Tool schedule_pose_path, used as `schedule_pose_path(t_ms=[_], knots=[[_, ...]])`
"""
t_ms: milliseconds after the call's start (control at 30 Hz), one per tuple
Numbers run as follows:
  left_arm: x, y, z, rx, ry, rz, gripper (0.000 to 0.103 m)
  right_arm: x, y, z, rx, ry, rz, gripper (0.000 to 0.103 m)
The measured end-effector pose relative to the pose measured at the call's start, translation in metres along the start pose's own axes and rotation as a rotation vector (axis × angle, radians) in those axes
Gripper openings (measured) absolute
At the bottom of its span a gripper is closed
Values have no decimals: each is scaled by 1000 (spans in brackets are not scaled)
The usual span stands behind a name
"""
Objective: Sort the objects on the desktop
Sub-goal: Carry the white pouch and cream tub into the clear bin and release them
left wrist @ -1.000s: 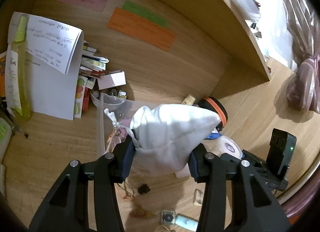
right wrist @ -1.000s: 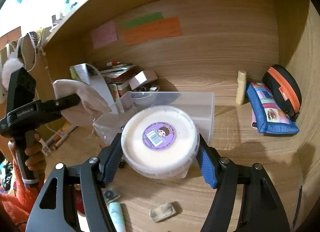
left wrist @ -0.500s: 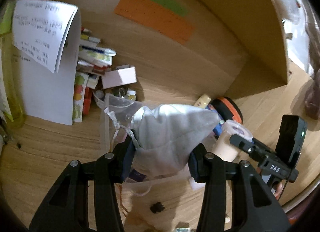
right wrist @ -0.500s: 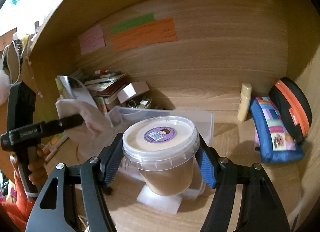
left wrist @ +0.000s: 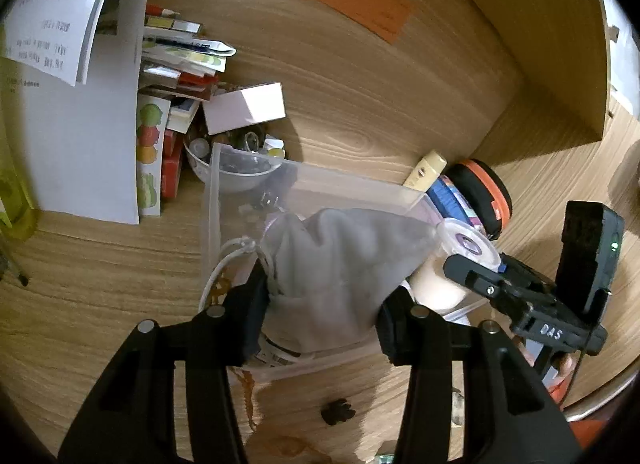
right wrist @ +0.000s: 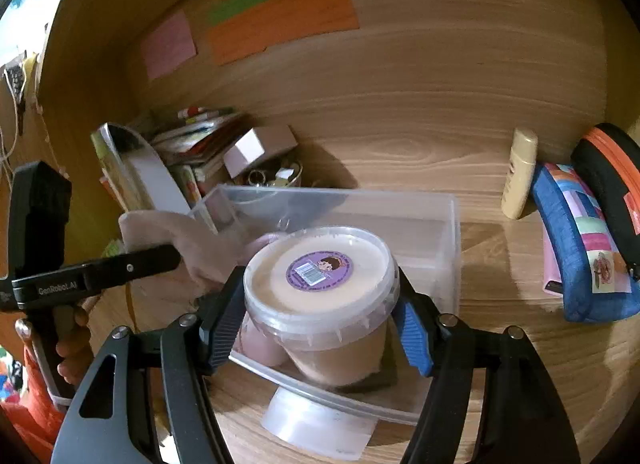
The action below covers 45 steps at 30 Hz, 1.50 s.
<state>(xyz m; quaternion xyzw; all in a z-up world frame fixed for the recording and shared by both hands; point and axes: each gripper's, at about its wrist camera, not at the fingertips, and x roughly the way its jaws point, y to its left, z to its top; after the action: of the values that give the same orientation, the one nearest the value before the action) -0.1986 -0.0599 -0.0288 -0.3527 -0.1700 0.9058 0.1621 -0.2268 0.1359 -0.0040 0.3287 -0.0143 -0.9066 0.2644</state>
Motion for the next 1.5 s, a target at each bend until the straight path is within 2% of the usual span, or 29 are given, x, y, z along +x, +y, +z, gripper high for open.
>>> schedule_pose_path(t_ms=[167,233,333,467,533,633,767,900,1067,1233,1267,1333,1400,1500], knots=[[2,-7,-3,48,-5,30,55,6,16,-7,-68,4,-14,65],[2,-10,-4,63,-8,39,62,6,18,-8,-75,4,-16,66],[2,-12,-4,74,-7,37,65,6,16,-8,-62,10,1,67],[2,-13,-3,72,1,16,70,9,17,-10,-59,24,12,69],[1,-15,-4,74,11,-8,78,10,18,-10,-65,35,11,69],[0,-18,-5,83,15,-22,85,12,17,-10,-60,44,16,69],[-3,-19,-5,84,11,-28,87,14,13,-10,-39,56,20,75],[-13,-17,-4,79,-28,-29,88,8,11,-8,-40,21,9,84],[-24,-26,-4,111,-60,-47,88,-4,12,-1,-36,-3,35,85],[-37,-35,-4,136,-72,-43,88,-16,18,2,-67,-13,-14,85],[-40,-36,-4,138,-79,-40,89,-21,19,1,-66,-18,-18,85],[-50,-37,-5,132,-111,5,101,-27,19,-1,-57,-20,-26,87],[-58,-35,-7,117,-155,64,101,-35,20,-5,-53,-26,-32,88],[-67,-32,-11,121,-168,109,101,-47,22,-11,-55,-36,-51,88]])
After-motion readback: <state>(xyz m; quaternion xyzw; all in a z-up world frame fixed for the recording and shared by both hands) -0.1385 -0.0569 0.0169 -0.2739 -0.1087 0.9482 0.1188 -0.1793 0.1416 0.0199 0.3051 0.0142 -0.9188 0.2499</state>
